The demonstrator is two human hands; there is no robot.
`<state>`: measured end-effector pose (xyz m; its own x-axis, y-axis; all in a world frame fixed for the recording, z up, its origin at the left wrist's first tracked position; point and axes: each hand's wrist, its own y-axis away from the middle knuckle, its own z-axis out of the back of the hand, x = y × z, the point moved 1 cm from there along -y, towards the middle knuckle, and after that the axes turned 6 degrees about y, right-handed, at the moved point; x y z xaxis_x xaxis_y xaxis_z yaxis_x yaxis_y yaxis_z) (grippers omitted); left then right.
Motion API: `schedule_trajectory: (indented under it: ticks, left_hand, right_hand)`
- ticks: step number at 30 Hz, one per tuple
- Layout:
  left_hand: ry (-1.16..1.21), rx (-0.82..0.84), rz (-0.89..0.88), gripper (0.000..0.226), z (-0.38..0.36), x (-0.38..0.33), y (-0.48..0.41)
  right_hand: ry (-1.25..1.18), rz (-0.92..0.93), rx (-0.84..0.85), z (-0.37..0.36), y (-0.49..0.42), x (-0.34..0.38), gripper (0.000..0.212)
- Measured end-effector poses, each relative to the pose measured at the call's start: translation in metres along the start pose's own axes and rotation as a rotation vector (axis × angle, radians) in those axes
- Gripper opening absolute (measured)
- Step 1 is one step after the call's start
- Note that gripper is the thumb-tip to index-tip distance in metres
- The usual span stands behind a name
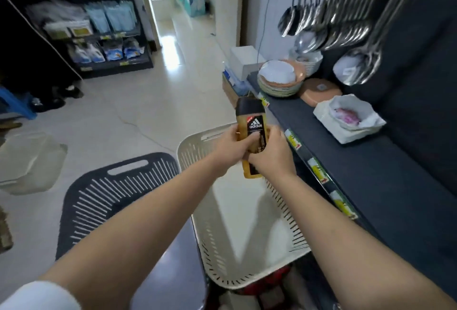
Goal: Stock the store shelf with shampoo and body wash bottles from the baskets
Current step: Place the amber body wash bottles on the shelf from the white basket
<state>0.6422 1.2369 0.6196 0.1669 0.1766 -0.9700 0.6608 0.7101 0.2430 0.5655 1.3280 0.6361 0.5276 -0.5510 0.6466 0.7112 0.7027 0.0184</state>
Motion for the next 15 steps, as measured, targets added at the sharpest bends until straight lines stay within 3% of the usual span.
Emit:
schedule_trajectory:
  ticks: [3, 6, 11, 13, 15]
  left_hand:
    - [-0.056, 0.203, -0.091, 0.027, -0.029, -0.022, 0.014]
    - [-0.137, 0.389, -0.161, 0.037, -0.069, -0.043, 0.034]
    - [-0.289, 0.553, -0.379, 0.030, -0.149, -0.067, 0.084]
    - [-0.347, 0.560, -0.526, 0.042, -0.178, -0.076, 0.108]
    - [-0.321, 0.591, -0.640, 0.072, -0.206, -0.078, 0.134]
  right_hand:
    - [-0.088, -0.113, -0.080, 0.038, 0.024, -0.012, 0.052]
    - [-0.069, -0.197, -0.190, 0.079, 0.052, -0.030, 0.052]
    - [-0.043, -0.321, -0.385, 0.148, 0.115, -0.064, 0.055]
    - [-0.003, -0.362, -0.458, 0.172, 0.146, -0.080, 0.052]
    - [0.046, -0.402, -0.516, 0.192, 0.181, -0.095, 0.048]
